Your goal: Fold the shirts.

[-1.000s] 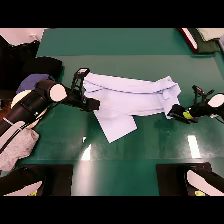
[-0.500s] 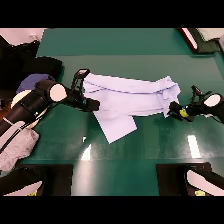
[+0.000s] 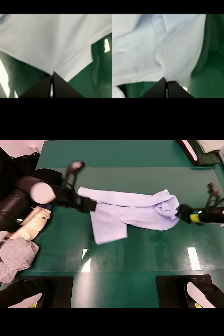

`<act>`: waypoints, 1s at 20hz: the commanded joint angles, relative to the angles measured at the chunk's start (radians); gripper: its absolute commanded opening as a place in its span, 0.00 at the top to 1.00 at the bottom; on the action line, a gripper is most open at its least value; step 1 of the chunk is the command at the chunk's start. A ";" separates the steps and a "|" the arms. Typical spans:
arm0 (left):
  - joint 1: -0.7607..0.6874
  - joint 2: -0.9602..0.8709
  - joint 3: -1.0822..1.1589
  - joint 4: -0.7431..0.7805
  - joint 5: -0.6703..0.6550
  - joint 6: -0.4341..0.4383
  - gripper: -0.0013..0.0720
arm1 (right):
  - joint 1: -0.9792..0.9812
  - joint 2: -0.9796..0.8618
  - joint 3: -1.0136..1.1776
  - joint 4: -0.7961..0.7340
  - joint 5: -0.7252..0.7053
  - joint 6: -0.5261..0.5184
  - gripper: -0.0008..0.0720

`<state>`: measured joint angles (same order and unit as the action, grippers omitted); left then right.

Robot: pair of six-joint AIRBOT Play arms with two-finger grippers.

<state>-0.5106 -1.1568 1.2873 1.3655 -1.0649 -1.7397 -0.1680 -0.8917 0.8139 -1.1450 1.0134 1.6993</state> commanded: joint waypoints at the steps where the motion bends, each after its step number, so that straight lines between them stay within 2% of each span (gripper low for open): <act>1: 0.026 0.082 0.193 0.104 -0.060 0.012 0.95 | -0.007 0.140 0.154 0.002 -0.005 -0.006 0.97; 8: 0.040 0.211 0.566 0.286 -0.101 0.012 0.95 | -0.166 0.249 0.476 0.000 -0.059 -0.007 0.97; 14: 0.040 0.227 0.761 0.288 -0.105 0.012 0.95 | -0.210 0.251 0.695 0.000 -0.051 -0.049 0.97; 20: 0.040 0.238 0.824 0.249 -0.022 0.012 0.94 | -0.210 0.251 0.894 -0.010 -0.052 -0.101 0.97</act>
<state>-0.4713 -0.9287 2.0815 1.6436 -1.1309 -1.7271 -0.3759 -0.6418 1.6188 -1.1461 0.9623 1.6264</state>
